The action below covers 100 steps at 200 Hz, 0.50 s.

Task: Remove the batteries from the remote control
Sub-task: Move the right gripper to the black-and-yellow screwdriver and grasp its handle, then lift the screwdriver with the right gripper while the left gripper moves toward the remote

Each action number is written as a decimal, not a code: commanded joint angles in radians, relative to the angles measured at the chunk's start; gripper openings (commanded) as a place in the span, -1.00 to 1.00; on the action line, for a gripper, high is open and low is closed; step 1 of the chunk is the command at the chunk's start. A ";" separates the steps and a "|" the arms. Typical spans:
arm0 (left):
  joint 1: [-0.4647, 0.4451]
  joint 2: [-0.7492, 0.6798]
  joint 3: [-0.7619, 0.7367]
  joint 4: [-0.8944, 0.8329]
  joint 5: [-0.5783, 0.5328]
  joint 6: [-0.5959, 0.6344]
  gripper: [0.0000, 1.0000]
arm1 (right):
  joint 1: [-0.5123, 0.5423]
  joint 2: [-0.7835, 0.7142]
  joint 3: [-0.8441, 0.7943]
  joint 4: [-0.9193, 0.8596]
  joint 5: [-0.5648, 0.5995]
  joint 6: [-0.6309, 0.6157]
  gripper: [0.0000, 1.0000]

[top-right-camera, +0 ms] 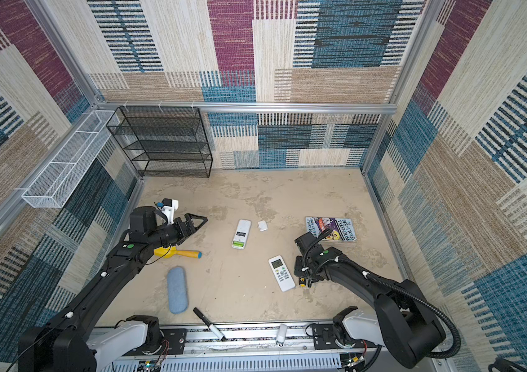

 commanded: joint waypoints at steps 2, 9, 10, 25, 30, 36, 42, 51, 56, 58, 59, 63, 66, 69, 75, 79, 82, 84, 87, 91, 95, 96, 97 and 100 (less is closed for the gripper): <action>0.000 0.007 0.004 0.034 0.030 0.010 0.90 | 0.002 -0.024 0.029 0.051 -0.034 -0.054 -0.90; 0.000 0.010 0.005 0.033 0.035 0.012 0.89 | 0.004 -0.026 0.051 0.043 -0.026 -0.069 -0.91; 0.000 0.011 0.006 0.032 0.036 0.012 0.89 | 0.005 -0.026 0.054 0.040 -0.024 -0.072 -0.91; 0.000 0.014 0.008 0.030 0.043 0.014 0.88 | 0.007 -0.016 0.114 0.003 0.018 -0.108 -0.92; -0.001 0.014 0.010 0.032 0.044 0.013 0.88 | 0.009 -0.012 0.135 -0.002 0.024 -0.124 -0.93; 0.000 0.015 0.010 0.032 0.046 0.012 0.88 | 0.011 -0.006 0.158 -0.010 0.029 -0.147 -0.93; 0.000 0.018 0.010 0.033 0.050 0.011 0.87 | 0.012 -0.001 0.179 -0.013 0.035 -0.169 -0.93; 0.000 0.020 0.008 0.036 0.054 0.009 0.87 | 0.016 0.012 0.213 -0.011 0.040 -0.204 -0.94; -0.002 0.023 0.010 0.038 0.055 0.006 0.86 | 0.020 0.017 0.229 -0.004 0.042 -0.228 -0.94; -0.002 0.024 0.010 0.038 0.055 0.005 0.86 | 0.022 0.019 0.236 -0.001 0.043 -0.236 -0.94; -0.001 0.024 0.010 0.038 0.056 0.005 0.86 | 0.023 0.020 0.238 0.002 0.044 -0.239 -0.94; -0.001 0.027 0.010 0.038 0.057 0.003 0.86 | 0.028 0.026 0.250 0.009 0.050 -0.254 -0.94; -0.003 0.029 0.010 0.038 0.057 0.000 0.86 | 0.032 0.029 0.257 0.015 0.054 -0.262 -0.94; -0.003 0.031 0.011 0.037 0.058 -0.002 0.85 | 0.036 0.034 0.265 0.021 0.055 -0.273 -0.94; -0.004 0.038 0.011 0.039 0.062 -0.007 0.85 | 0.043 0.044 0.280 0.037 0.053 -0.299 -0.95; -0.005 0.042 0.011 0.042 0.064 -0.010 0.85 | 0.050 0.052 0.290 0.049 0.053 -0.315 -0.95; -0.006 0.045 0.011 0.042 0.065 -0.012 0.85 | 0.055 0.057 0.297 0.058 0.053 -0.326 -0.95; -0.007 0.046 0.012 0.041 0.065 -0.015 0.84 | 0.059 0.061 0.302 0.064 0.053 -0.333 -0.95; -0.009 0.050 0.013 0.044 0.064 -0.018 0.84 | 0.064 0.069 0.308 0.073 0.053 -0.344 -0.95; -0.010 0.053 0.012 0.046 0.065 -0.024 0.83 | 0.072 0.077 0.316 0.088 0.049 -0.360 -0.95; -0.013 0.058 0.013 0.052 0.066 -0.029 0.83 | 0.080 0.087 0.323 0.104 0.042 -0.380 -0.96; -0.014 0.059 0.013 0.053 0.067 -0.031 0.82 | 0.082 0.089 0.325 0.109 0.040 -0.384 -0.96; -0.014 0.060 0.012 0.054 0.066 -0.033 0.83 | 0.084 0.091 0.325 0.113 0.039 -0.388 -0.96; -0.017 0.063 0.011 0.063 0.067 -0.037 0.82 | 0.089 0.099 0.329 0.125 0.035 -0.400 -0.96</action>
